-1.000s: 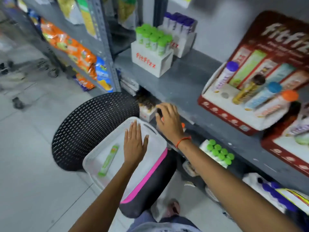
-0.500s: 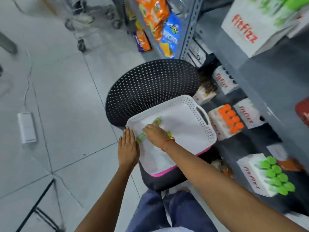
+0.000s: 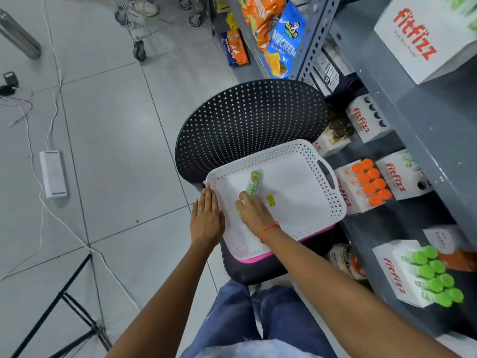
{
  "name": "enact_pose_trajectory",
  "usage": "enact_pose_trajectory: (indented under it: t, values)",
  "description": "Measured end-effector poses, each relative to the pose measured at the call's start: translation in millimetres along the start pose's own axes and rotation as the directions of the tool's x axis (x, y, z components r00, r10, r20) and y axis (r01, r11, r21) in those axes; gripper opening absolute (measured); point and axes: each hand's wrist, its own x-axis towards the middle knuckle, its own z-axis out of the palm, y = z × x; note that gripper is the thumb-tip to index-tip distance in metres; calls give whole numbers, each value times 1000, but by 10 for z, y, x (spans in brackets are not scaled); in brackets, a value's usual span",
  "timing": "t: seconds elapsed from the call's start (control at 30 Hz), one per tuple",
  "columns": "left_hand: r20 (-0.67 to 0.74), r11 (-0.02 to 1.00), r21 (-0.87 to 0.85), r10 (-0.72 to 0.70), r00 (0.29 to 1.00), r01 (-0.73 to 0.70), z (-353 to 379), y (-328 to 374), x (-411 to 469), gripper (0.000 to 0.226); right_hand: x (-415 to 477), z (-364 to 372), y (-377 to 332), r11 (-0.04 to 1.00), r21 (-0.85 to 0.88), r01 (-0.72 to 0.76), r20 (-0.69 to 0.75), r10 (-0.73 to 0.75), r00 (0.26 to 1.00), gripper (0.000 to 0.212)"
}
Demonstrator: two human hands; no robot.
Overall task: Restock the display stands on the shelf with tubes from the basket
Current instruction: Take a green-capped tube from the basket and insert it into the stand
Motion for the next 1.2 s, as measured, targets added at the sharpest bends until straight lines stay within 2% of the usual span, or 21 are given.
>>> enact_pose_trajectory:
  t: [0.13,0.23,0.3,0.43,0.6,0.77,0.93,1.03,1.1,1.2]
  values:
    - [21,997,74,2,1000,-4,-44,27,-16,61,-215,-178,142,980,188,-68,-216,109,970,24]
    - [34,994,105,9,999,-13,-108,69,-39,64,-426,-365,281,899,419,-126,-278,259,925,34]
    - [27,991,128,32,999,-35,-163,131,-34,65,-571,-503,379,848,500,-173,-289,352,890,36]
    - [17,988,100,118,993,-119,-304,440,78,65,-879,-879,607,780,577,-241,-307,481,821,37]
    - [3,955,4,296,955,-296,-436,1148,229,62,-1364,-1419,878,762,567,-312,-386,580,717,30]
    - [-81,867,2,496,865,-497,-569,1911,317,61,-1874,-1891,1032,750,546,-375,-403,627,667,31]
    - [-231,724,34,676,699,-689,-872,2817,384,62,-2491,-2498,1217,740,530,-413,-503,667,550,33]
    - [-293,626,2,746,598,-780,-1044,3350,332,61,-2919,-2880,1333,764,493,-416,-535,644,548,33]
    - [-298,573,-7,781,548,-820,-1115,3655,293,59,-3168,-3100,1398,792,440,-424,-573,611,546,31]
    - [-227,537,41,826,516,-842,-1113,3969,249,60,-3433,-3368,1527,779,462,-423,-616,625,479,18]
